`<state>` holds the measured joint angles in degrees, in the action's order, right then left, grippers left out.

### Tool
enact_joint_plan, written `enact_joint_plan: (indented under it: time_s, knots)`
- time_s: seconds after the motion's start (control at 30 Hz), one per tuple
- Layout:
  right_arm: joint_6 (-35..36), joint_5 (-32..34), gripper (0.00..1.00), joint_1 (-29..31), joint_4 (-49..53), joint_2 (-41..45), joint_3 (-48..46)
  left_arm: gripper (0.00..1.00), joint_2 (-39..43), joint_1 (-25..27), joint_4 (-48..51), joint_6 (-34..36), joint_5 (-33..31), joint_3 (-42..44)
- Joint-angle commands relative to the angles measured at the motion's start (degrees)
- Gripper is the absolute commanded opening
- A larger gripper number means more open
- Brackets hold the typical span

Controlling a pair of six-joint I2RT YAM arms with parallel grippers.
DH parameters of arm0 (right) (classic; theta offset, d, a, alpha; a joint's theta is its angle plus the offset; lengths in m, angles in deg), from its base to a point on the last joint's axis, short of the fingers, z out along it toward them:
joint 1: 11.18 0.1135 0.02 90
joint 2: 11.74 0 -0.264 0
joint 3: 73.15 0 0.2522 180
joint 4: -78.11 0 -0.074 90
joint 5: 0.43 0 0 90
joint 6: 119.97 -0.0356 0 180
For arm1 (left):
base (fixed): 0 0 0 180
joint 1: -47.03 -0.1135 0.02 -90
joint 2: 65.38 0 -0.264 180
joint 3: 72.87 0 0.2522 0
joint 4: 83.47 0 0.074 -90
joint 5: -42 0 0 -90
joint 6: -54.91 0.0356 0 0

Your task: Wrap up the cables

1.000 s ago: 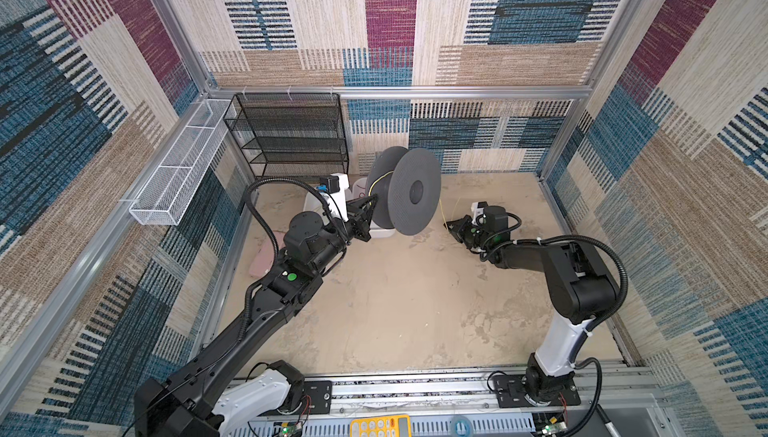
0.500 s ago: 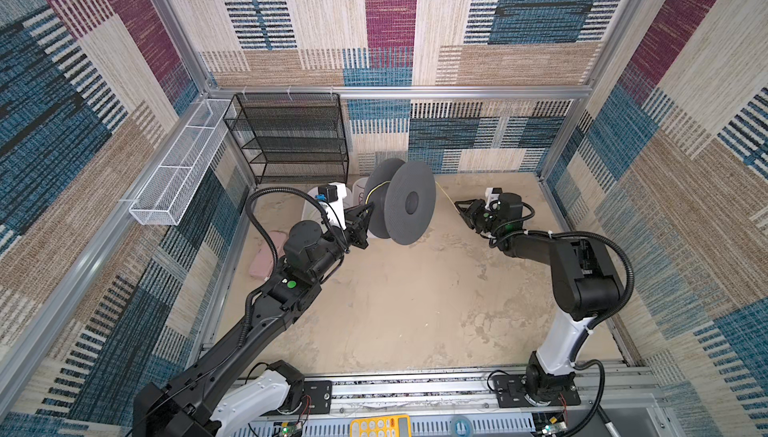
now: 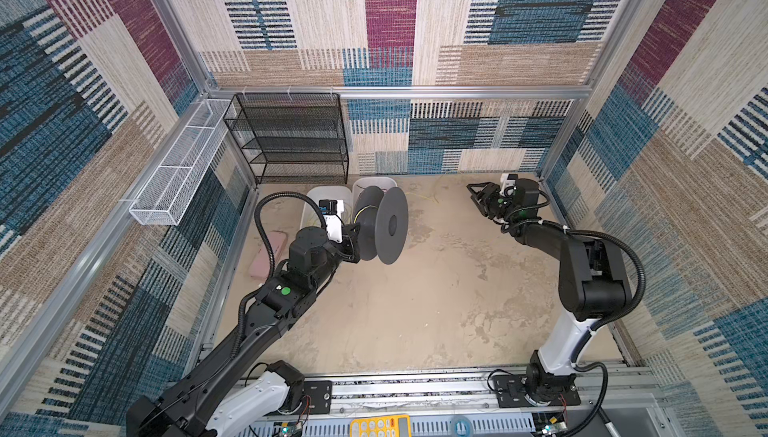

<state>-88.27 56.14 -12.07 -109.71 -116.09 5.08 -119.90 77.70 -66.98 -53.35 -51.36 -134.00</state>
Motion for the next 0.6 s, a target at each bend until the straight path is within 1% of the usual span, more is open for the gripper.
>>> enact_joint_plan:
  time_s: [0.0,0.1,0.13,0.2,0.33,0.47,0.57]
  knots:
    - [3.40,1.42,0.56,-1.54,3.61,1.55,1.39,0.00,1.46,0.06,1.36,1.91,-0.35,-1.21]
    - [4.84,2.90,0.57,-3.10,6.41,1.03,2.64,0.00,2.89,0.06,5.17,1.67,3.79,-2.16]
    - [5.08,2.95,0.57,-3.23,6.71,0.55,2.89,0.00,3.52,0.07,5.36,1.81,6.42,-2.16]
    - [4.97,2.00,0.57,-3.25,5.57,-0.57,2.62,0.00,4.78,0.12,6.34,2.02,13.65,-2.90]
    - [5.34,-0.05,0.57,-3.25,3.65,-3.18,2.83,0.00,6.89,0.24,6.71,3.99,22.65,-5.72]
    - [6.29,-2.15,0.58,-3.25,2.25,-4.21,3.19,0.00,7.26,0.30,5.04,5.60,27.04,-8.88]
    - [8.03,-1.88,0.59,-3.33,2.80,-3.61,3.24,0.00,7.37,0.34,0.08,5.38,28.21,-8.04]
